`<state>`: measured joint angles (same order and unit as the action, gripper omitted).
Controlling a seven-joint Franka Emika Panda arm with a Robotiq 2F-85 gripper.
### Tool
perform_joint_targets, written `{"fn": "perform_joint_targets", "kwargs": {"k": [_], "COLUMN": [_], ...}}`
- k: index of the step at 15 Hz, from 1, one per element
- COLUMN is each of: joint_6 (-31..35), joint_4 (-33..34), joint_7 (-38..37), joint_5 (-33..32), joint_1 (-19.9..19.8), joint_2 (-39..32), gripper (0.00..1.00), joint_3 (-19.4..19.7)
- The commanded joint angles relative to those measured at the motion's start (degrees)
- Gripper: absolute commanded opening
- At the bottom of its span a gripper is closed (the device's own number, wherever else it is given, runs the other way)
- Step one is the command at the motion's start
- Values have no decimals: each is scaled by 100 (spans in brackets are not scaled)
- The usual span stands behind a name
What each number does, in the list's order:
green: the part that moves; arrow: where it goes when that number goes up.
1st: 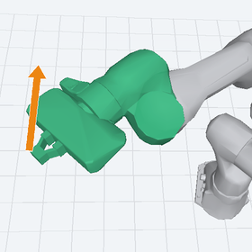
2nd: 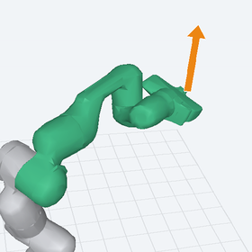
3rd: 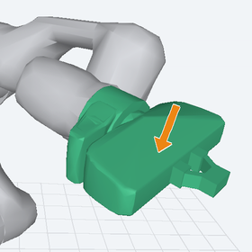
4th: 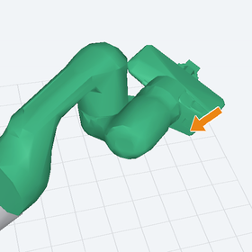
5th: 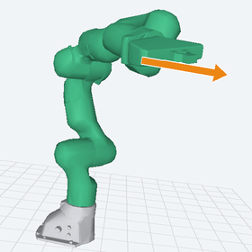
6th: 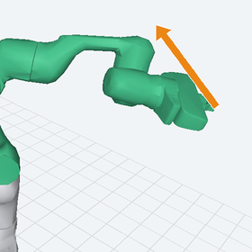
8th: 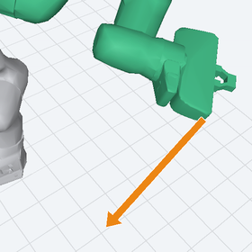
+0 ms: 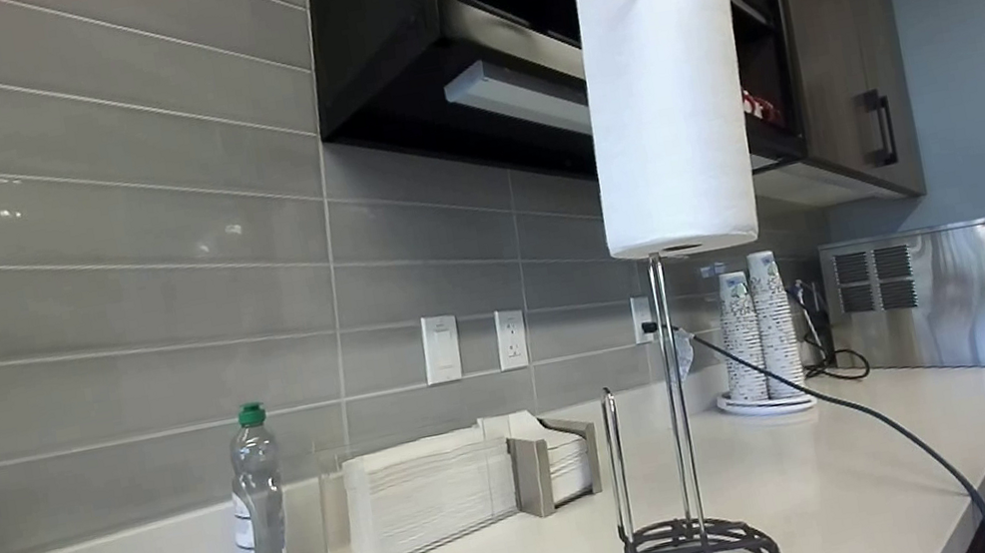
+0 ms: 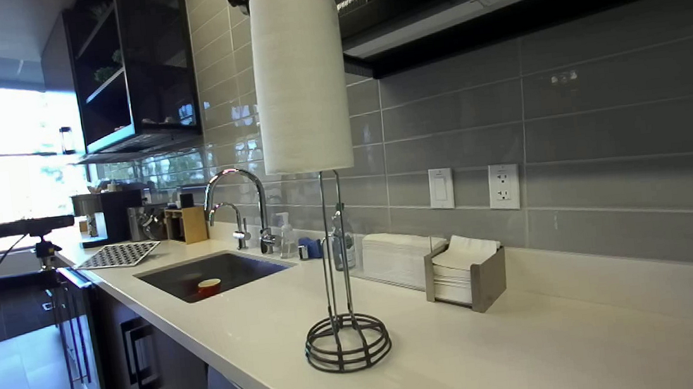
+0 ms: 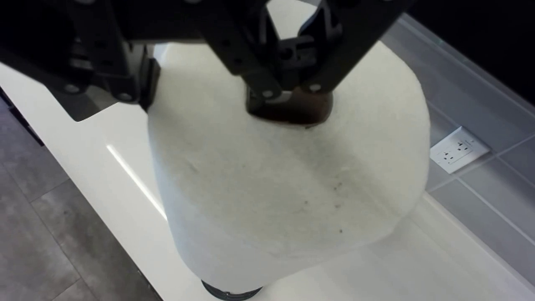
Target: Put the paper towel roll on the metal holder
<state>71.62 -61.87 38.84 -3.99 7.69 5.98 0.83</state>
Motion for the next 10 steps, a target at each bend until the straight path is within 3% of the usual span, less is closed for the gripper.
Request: {"fn": "perform_joint_targets", "kwargs": {"k": [1, 10], "joint_6": [28, 243], "joint_4": [127, 255], "joint_7": [172, 159], "joint_5": [194, 26], "joint_1": [-30, -20], "joint_2": [-125, -239], "gripper": [21, 21], "joint_3": [82, 76]}}
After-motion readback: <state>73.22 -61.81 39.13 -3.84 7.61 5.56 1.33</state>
